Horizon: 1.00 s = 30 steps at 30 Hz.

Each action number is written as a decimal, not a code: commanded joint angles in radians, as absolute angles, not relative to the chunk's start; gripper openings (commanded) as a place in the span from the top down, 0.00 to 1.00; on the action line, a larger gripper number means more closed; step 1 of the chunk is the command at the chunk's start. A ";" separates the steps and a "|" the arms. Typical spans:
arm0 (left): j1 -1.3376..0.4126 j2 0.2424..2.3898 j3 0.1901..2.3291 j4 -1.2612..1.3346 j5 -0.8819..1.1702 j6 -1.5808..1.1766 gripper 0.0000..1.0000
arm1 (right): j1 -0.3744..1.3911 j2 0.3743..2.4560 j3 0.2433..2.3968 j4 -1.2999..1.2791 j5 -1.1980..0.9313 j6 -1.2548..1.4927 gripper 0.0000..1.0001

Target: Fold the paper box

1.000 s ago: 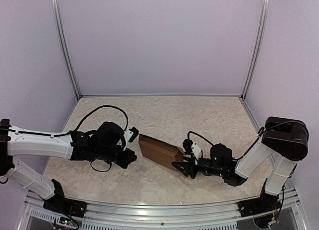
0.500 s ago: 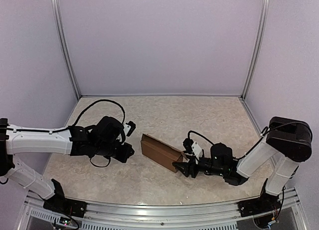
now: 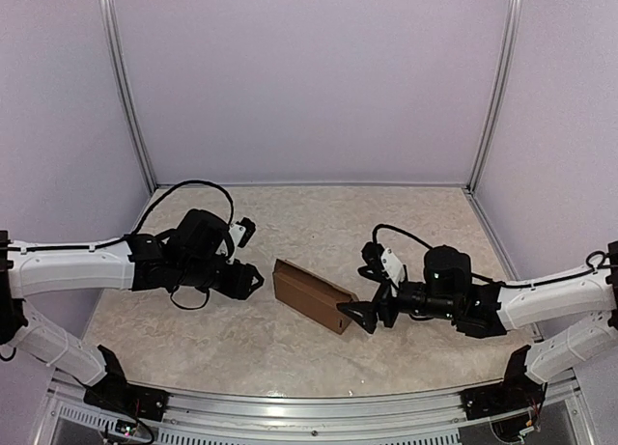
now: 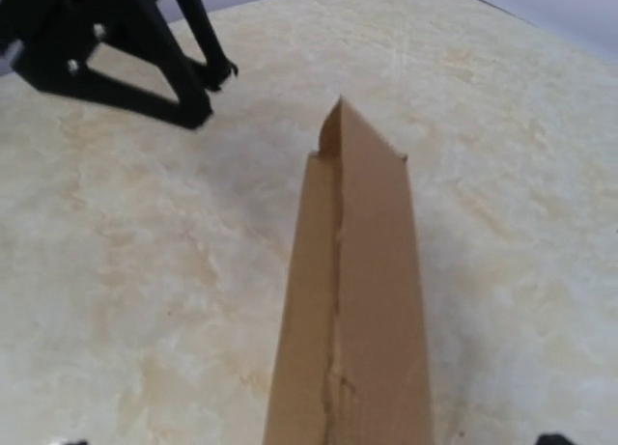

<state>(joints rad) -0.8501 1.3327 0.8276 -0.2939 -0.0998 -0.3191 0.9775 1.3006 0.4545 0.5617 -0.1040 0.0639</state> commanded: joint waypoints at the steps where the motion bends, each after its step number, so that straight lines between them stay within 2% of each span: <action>1: -0.826 1.324 0.858 -0.227 -0.031 -0.254 0.37 | 0.973 1.170 0.536 0.206 -0.034 0.069 0.00; 7: -0.822 1.403 0.903 -0.175 -0.036 -0.197 0.36 | 0.973 1.100 0.637 -0.060 0.057 0.112 0.01; 18: -0.822 1.559 0.970 -0.128 -0.063 -0.173 0.50 | 0.973 0.939 0.569 -0.077 0.067 0.154 0.00; 30: -0.828 1.626 0.994 -0.079 -0.107 -0.183 0.62 | 0.973 0.918 0.545 -0.070 0.057 0.186 0.00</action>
<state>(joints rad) -0.8257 1.6070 0.9623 -0.1108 -0.0822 -0.1894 0.9760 0.9302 0.5697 -0.0605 0.0578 0.1642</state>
